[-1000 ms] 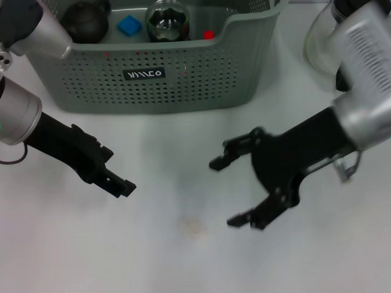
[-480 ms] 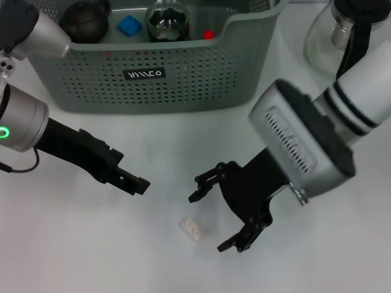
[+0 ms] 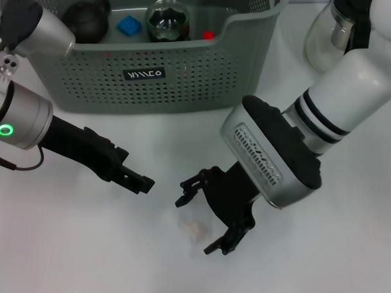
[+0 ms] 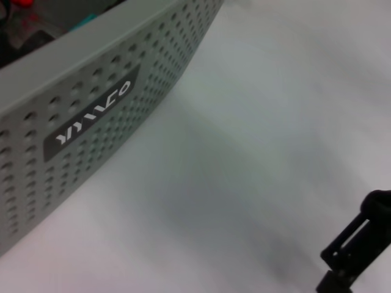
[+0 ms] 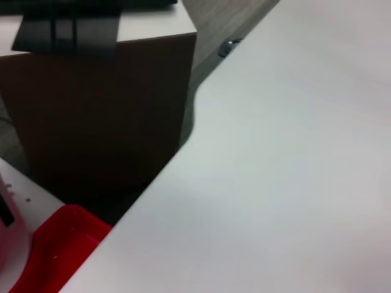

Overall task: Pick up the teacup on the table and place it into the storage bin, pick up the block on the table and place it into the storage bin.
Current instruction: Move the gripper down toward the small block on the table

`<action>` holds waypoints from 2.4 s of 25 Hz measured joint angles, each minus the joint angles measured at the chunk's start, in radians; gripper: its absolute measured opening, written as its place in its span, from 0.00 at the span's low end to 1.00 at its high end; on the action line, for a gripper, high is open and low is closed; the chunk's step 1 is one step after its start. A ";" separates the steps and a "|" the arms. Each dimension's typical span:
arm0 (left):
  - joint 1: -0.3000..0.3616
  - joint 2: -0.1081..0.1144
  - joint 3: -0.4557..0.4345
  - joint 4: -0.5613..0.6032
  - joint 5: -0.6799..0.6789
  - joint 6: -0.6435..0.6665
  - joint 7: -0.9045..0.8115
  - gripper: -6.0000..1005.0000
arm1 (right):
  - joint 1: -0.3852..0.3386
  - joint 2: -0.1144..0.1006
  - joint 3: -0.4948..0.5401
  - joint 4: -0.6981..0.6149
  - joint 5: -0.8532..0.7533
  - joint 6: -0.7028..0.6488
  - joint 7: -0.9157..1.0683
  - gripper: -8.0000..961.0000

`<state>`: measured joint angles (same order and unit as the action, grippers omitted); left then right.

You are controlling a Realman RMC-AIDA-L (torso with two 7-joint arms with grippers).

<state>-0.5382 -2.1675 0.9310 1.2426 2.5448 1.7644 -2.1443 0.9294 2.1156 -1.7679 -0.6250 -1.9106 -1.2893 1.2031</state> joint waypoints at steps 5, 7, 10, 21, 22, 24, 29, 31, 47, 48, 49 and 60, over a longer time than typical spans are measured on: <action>0.000 -0.001 0.001 -0.001 -0.002 0.002 0.007 0.94 | 0.023 0.002 -0.024 0.061 0.052 0.049 0.000 0.98; 0.000 0.000 0.000 -0.002 -0.002 0.003 0.007 0.94 | 0.026 0.003 -0.034 0.073 0.073 0.061 -0.005 0.98; 0.000 0.000 0.001 -0.002 -0.002 0.005 0.007 0.94 | 0.027 0.004 -0.056 0.080 0.097 0.080 -0.008 0.97; 0.001 -0.002 0.002 -0.012 -0.001 0.008 0.003 0.94 | 0.029 0.006 -0.107 0.115 0.147 0.115 -0.013 0.97; 0.001 -0.002 0.002 -0.012 -0.001 0.011 0.003 0.94 | 0.029 0.006 -0.107 0.118 0.150 0.115 -0.013 0.97; 0.001 -0.003 0.002 -0.012 -0.001 0.016 0.002 0.94 | 0.029 0.006 -0.107 0.123 0.154 0.118 -0.012 0.97; 0.001 -0.004 0.002 -0.012 -0.001 0.022 0.000 0.94 | 0.029 0.007 -0.109 0.132 0.156 0.137 0.000 0.92; 0.001 -0.004 0.002 -0.012 -0.001 0.023 0.000 0.94 | 0.029 0.008 -0.110 0.133 0.156 0.140 0.002 0.87; 0.004 -0.003 0.009 -0.012 -0.001 0.030 0.000 0.94 | 0.023 0.009 -0.170 0.136 0.217 0.183 0.007 0.54; 0.004 -0.003 0.010 -0.012 -0.002 0.030 0.000 0.94 | 0.023 0.008 -0.171 0.136 0.218 0.183 0.011 0.54; 0.004 -0.003 0.010 -0.012 -0.002 0.030 0.000 0.94 | 0.023 0.008 -0.171 0.136 0.218 0.184 0.015 0.53; 0.004 -0.003 0.009 -0.012 -0.003 0.033 0.000 0.94 | 0.022 -0.002 -0.160 0.125 0.218 0.174 0.053 0.47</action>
<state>-0.5342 -2.1705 0.9403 1.2310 2.5417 1.7975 -2.1445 0.9511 2.1140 -1.9281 -0.5005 -1.6924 -1.1153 1.2560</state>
